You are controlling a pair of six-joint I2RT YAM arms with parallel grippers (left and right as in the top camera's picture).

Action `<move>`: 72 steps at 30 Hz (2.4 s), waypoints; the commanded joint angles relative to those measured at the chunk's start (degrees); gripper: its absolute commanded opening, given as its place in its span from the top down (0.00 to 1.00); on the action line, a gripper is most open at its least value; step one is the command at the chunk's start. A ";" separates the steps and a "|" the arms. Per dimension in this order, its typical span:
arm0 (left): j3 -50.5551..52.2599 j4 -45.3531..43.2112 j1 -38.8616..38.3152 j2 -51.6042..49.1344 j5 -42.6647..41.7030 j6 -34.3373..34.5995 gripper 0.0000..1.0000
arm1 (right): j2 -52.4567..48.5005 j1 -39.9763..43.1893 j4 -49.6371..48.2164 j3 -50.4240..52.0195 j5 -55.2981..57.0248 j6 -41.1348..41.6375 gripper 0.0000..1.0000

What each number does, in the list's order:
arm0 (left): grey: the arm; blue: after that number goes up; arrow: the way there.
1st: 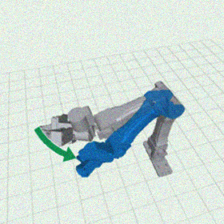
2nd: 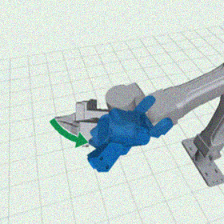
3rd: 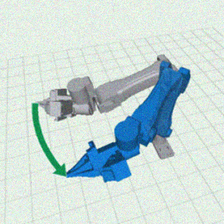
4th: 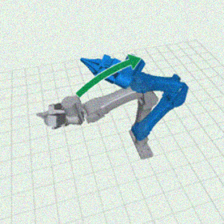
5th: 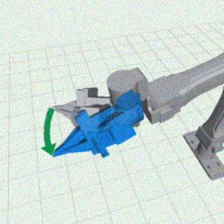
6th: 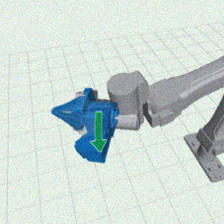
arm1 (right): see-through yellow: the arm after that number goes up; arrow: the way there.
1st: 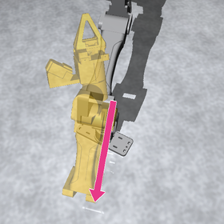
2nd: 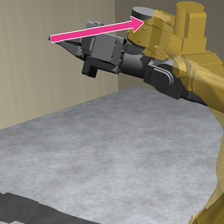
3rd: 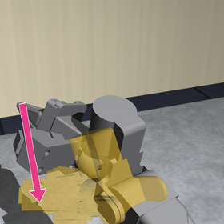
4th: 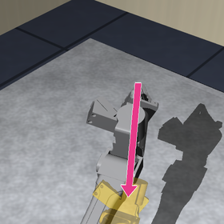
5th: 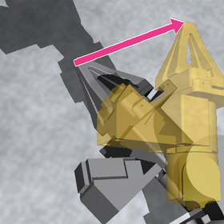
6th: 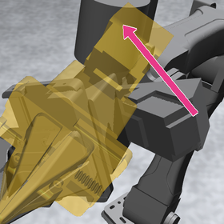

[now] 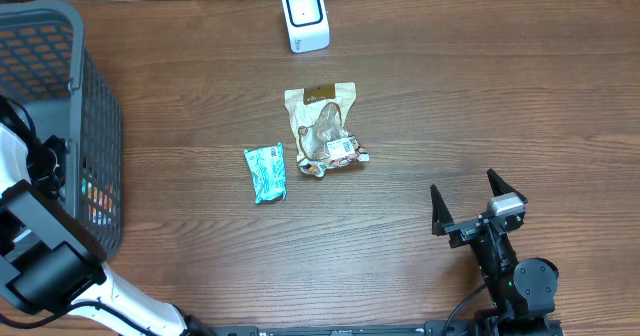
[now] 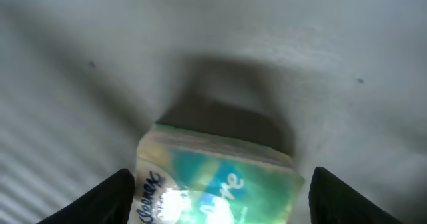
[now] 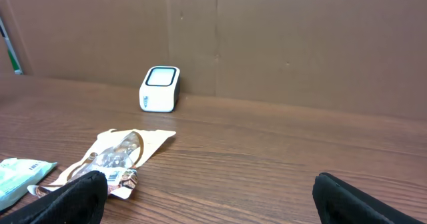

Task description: Scan the item barcode

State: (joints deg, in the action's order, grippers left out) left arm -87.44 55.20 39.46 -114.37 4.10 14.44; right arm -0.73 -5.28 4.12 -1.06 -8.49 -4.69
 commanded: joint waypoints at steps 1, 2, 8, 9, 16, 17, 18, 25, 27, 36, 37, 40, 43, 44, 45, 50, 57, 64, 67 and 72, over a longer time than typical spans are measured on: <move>0.72 0.02 0.37 -0.72 2.51 2.32 0.33 | 0.57 0.15 -0.17 0.61 0.79 0.24 0.00; 0.72 0.15 0.37 -0.72 2.51 2.32 0.34 | 0.57 0.15 -0.17 0.61 0.79 0.24 0.00; 2.84 -0.66 0.28 -0.74 2.49 2.32 0.33 | 0.57 0.15 -0.17 0.61 0.79 0.24 0.00; 3.52 -1.09 0.24 -0.74 2.49 2.29 0.33 | 0.57 0.15 -0.17 0.61 0.79 0.24 0.00; 6.56 -2.89 0.22 -0.74 2.49 2.29 0.43 | 0.57 0.15 -0.17 0.61 0.79 0.24 0.00; 6.56 -2.89 0.22 -0.74 2.49 2.29 0.49 | 0.57 0.15 -0.17 0.61 0.79 0.24 0.00; 6.56 -2.86 0.22 -0.74 2.49 2.29 0.57 | 0.57 0.15 -0.17 0.61 0.79 0.24 0.00; 5.68 -1.66 0.22 -0.48 2.47 2.29 0.96 | 0.57 0.15 -0.17 0.61 0.76 0.24 0.00; 4.81 -0.94 0.31 0.02 2.47 2.32 0.96 | 0.57 0.15 -0.17 0.61 0.79 0.24 0.00; -7.52 7.19 0.31 5.20 0.02 2.36 0.96 | 0.57 0.15 -0.17 0.61 0.79 0.24 0.00; -9.35 8.17 0.31 6.19 -0.50 2.34 0.96 | 0.57 0.15 -0.17 0.61 0.79 0.24 0.00; -15.17 10.43 0.31 9.92 -2.93 2.36 0.96 | 0.57 0.15 -0.17 0.61 0.76 0.24 0.00; -19.96 10.80 0.31 14.53 -8.13 2.32 0.95 | 0.57 0.15 -0.17 0.61 0.79 0.24 0.00; -21.27 10.84 0.28 16.24 -10.82 2.29 0.96 | 0.57 0.15 -0.17 0.61 0.79 0.24 0.00; -22.32 10.84 0.24 17.94 -13.68 2.27 0.96 | 0.57 0.15 -0.17 0.61 0.79 0.24 0.00; -23.74 11.02 -1.07 27.43 -26.75 2.25 0.96 | 0.57 0.15 -0.17 0.61 0.79 0.24 0.00; -23.71 17.31 -13.99 34.93 -28.59 -3.06 0.96 | 0.57 0.15 -0.17 0.61 0.79 0.24 0.00; -16.83 21.29 -34.03 33.68 -19.21 -3.50 0.95 | 0.57 0.15 -0.17 0.61 0.79 0.24 0.00; -10.62 19.78 -41.27 31.80 -16.96 -2.34 0.94 | 0.57 0.15 -0.17 0.61 0.79 0.24 0.00; 1.27 10.78 -51.12 27.17 -15.04 2.80 0.94 | 0.57 0.15 -0.17 0.61 0.79 0.24 0.00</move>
State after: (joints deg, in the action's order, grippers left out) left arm -91.48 69.08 -7.35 -84.73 -13.58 14.24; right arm -0.73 -5.28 4.12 -1.06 -8.51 -4.69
